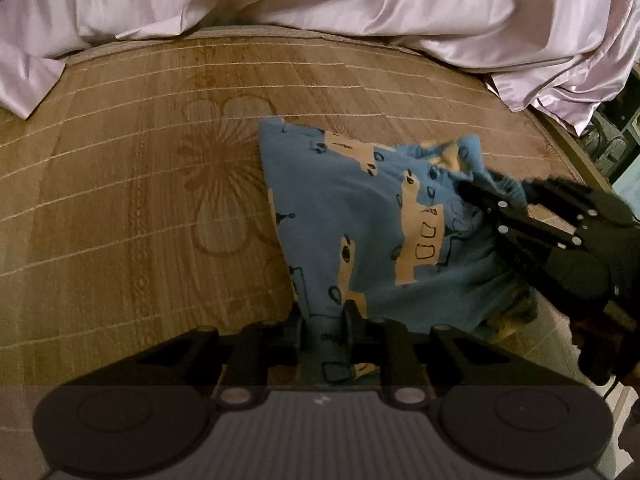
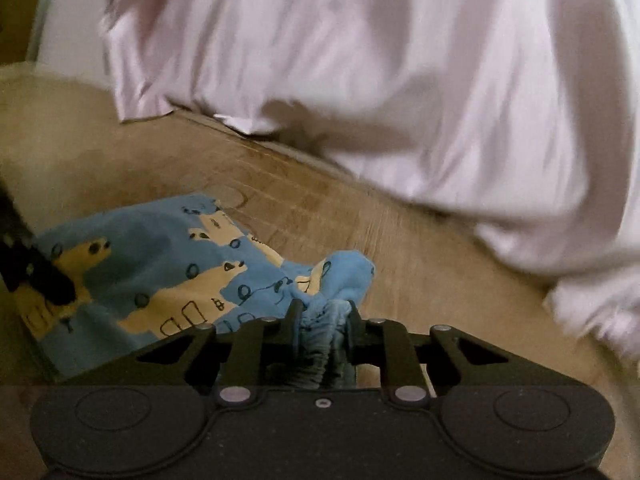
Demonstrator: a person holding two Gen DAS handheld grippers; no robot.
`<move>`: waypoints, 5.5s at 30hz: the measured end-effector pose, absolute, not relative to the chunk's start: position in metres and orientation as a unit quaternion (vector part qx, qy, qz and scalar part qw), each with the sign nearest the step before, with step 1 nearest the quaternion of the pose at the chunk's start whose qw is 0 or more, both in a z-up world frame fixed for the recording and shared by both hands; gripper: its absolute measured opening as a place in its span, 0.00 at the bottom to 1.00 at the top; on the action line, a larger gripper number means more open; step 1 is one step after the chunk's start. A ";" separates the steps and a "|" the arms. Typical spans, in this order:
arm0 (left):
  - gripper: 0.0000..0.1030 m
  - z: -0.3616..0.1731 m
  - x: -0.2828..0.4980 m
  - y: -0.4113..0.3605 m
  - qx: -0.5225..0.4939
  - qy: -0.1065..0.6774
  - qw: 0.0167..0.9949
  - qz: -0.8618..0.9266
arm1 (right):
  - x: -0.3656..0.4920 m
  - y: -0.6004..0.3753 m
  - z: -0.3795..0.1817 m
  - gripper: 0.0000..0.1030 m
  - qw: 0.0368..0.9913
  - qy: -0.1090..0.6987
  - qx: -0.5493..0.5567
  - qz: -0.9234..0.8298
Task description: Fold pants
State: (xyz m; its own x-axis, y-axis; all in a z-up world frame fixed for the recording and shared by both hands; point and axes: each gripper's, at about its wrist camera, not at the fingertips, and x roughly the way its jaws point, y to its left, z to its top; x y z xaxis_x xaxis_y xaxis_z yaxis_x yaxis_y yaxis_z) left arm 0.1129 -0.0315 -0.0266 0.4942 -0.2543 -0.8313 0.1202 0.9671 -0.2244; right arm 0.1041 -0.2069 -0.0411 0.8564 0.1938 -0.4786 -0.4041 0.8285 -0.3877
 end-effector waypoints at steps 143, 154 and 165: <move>1.00 -0.012 0.052 -0.005 -0.008 0.253 0.967 0.005 | 0.027 -0.244 -0.003 0.99 0.977 0.200 0.041 0.064; 1.00 -0.010 0.053 -0.005 -0.010 0.253 0.968 0.004 | 0.026 -0.242 -0.003 0.99 0.977 0.198 0.035 0.071; 1.00 -0.010 0.051 -0.004 -0.017 0.255 0.967 0.011 | 0.026 -0.241 -0.002 0.99 0.976 0.201 0.033 0.071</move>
